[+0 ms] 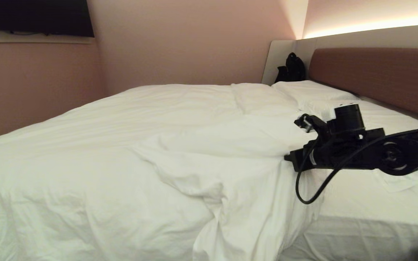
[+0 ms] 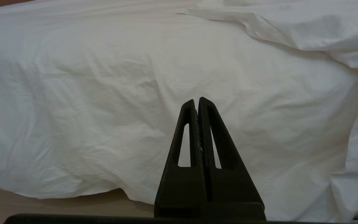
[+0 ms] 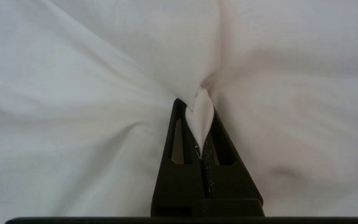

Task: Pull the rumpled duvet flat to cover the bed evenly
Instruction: Flatten the corners of the folded blanket

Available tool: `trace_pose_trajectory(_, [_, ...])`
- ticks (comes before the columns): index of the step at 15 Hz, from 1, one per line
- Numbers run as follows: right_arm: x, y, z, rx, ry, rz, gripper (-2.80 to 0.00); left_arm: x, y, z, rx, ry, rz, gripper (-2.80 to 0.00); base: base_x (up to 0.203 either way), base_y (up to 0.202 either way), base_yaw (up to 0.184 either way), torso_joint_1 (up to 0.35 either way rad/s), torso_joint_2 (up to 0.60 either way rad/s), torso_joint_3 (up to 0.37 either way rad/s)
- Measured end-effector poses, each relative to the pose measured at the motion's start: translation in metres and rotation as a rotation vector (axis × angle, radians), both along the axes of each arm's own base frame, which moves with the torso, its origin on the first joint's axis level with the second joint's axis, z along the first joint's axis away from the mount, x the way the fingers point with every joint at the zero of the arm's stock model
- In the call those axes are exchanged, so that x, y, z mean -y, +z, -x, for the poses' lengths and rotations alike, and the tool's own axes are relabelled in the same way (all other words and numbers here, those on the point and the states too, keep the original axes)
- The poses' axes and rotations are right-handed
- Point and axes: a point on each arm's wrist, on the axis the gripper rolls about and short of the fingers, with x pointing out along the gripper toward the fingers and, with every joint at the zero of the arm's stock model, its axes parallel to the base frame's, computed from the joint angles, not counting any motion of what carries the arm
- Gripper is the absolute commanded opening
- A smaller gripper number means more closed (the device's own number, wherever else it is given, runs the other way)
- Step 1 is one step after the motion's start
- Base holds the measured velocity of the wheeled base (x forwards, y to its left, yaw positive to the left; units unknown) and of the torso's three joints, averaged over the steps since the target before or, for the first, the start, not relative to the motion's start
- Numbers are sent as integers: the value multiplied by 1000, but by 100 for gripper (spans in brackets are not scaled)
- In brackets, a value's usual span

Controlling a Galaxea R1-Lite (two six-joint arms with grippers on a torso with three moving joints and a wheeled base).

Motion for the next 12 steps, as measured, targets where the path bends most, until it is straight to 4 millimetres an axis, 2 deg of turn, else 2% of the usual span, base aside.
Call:
trace_pose_trajectory(2, [11,5,21,1,-16,1,-280,0,0,0,0,0,0,-280,0,0,0,0,0,0])
trace_pose_trajectory(6, [42,-11,62,-64,-86,14,-280,0,0,0,0,0,0,-280,0,0,0,0,0,0])
trace_pose_trajectory(8, [51,-19,74,-97,-103,15,-280,0,0,0,0,0,0,-280,0,0,0,0,0,0])
trace_pose_trajectory(12, [62,-27,84,-130,-125,5,-280,0,0,0,0,0,0,-280,0,0,0,0,0,0])
